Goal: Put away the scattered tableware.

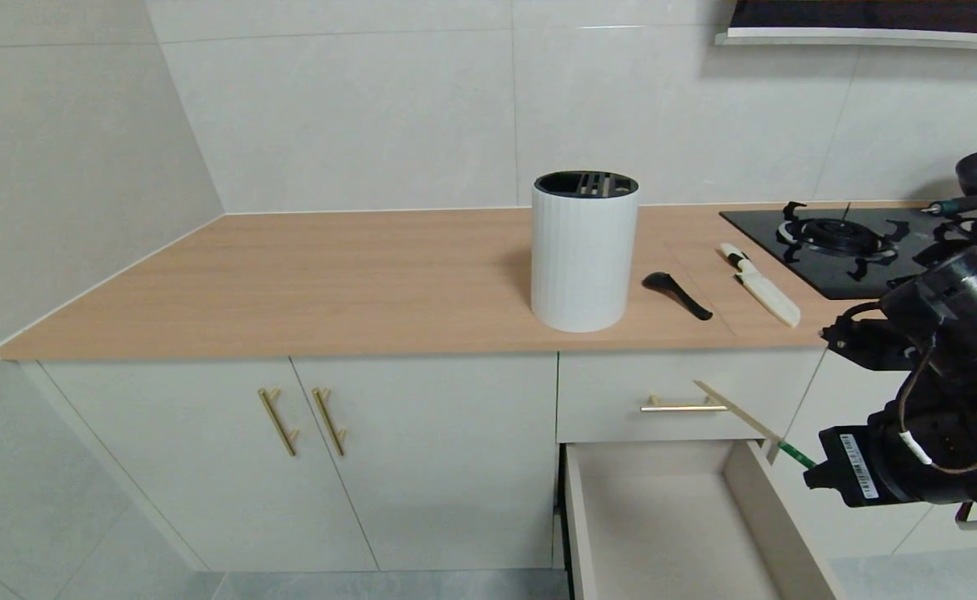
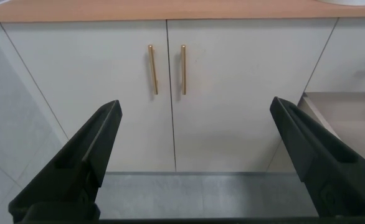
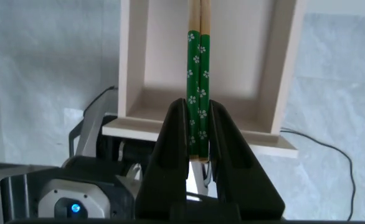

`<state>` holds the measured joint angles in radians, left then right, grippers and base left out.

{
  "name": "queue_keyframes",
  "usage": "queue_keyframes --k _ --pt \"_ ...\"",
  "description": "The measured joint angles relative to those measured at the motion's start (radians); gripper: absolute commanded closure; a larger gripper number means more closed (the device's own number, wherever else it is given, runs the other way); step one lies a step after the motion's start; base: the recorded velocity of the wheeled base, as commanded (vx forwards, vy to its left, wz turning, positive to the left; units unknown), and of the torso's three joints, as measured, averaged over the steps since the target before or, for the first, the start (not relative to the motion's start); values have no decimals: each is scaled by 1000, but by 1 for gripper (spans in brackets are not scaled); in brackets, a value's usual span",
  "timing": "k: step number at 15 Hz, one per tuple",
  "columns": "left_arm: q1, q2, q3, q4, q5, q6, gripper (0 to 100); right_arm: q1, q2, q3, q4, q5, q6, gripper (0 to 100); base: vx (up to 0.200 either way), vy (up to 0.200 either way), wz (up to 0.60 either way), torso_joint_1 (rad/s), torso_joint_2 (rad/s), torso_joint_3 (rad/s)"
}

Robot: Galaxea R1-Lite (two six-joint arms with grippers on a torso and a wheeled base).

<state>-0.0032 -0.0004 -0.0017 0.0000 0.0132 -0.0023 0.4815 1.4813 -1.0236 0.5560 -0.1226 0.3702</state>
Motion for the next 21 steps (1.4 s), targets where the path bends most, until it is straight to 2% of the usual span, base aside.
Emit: queue_keyframes --k 6,14,21 --pt "0 0 0 0 0 0 0 74 44 3 2 -3 38 100 0 0 0 -108 311 195" --pt "0 0 0 0 1 0 0 105 112 13 1 -3 41 100 0 0 0 -132 463 324" --pt "0 0 0 0 1 0 0 106 156 13 0 -3 41 100 0 0 0 -49 371 318"
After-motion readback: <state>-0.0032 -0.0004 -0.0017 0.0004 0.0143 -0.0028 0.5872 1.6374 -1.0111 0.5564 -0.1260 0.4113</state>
